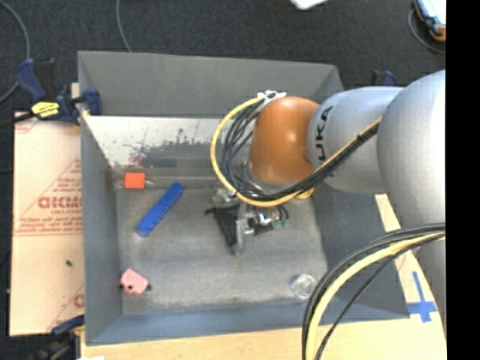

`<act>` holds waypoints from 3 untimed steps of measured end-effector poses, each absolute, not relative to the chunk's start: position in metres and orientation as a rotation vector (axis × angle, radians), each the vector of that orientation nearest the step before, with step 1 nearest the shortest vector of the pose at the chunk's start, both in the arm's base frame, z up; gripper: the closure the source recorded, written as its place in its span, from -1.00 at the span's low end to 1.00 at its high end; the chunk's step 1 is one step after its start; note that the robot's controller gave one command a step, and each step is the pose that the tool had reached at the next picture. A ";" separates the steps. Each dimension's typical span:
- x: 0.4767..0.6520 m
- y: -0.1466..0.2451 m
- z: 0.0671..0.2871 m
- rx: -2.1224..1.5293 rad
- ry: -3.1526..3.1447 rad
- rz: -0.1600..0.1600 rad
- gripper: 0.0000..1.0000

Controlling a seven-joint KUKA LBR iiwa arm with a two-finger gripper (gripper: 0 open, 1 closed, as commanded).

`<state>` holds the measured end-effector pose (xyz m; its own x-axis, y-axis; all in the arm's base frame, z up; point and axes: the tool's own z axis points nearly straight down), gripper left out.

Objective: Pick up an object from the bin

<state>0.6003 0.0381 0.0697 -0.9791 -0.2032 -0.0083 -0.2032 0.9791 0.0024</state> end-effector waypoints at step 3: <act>0.636 0.008 0.072 -1.033 2.949 0.002 1.00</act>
Offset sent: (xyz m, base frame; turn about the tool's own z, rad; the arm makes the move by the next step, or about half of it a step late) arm 0.0000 0.0000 0.0000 0.0000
